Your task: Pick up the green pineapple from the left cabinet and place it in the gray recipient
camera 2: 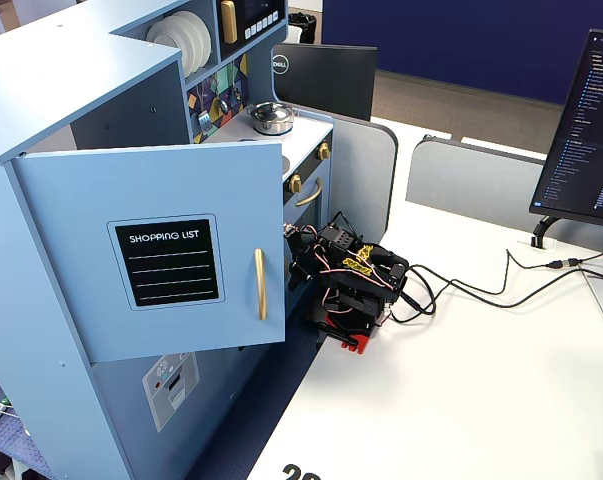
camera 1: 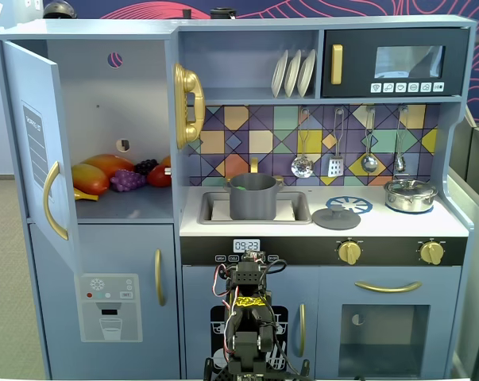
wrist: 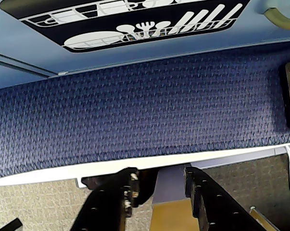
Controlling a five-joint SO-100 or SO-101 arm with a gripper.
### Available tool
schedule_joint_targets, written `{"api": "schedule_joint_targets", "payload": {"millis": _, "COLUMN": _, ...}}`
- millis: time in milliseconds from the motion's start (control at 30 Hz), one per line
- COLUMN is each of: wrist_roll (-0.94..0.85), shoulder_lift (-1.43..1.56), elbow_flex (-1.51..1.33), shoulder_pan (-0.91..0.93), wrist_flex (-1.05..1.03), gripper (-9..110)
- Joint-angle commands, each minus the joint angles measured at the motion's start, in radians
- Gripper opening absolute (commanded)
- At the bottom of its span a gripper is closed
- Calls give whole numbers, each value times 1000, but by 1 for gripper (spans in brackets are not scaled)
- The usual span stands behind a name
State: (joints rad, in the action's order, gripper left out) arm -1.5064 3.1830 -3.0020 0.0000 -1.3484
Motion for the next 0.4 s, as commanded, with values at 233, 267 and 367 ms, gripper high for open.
{"api": "schedule_joint_targets", "payload": {"millis": 233, "wrist_roll": -5, "shoulder_lift": -5, "elbow_flex": 0, "shoulder_pan": 8, "wrist_flex": -181, "gripper": 5}}
{"api": "schedule_joint_targets", "payload": {"millis": 267, "wrist_roll": -5, "shoulder_lift": -5, "elbow_flex": 0, "shoulder_pan": 8, "wrist_flex": -181, "gripper": 5}}
{"api": "schedule_joint_targets", "payload": {"millis": 367, "wrist_roll": -5, "shoulder_lift": -5, "elbow_flex": 0, "shoulder_pan": 8, "wrist_flex": -181, "gripper": 5}}
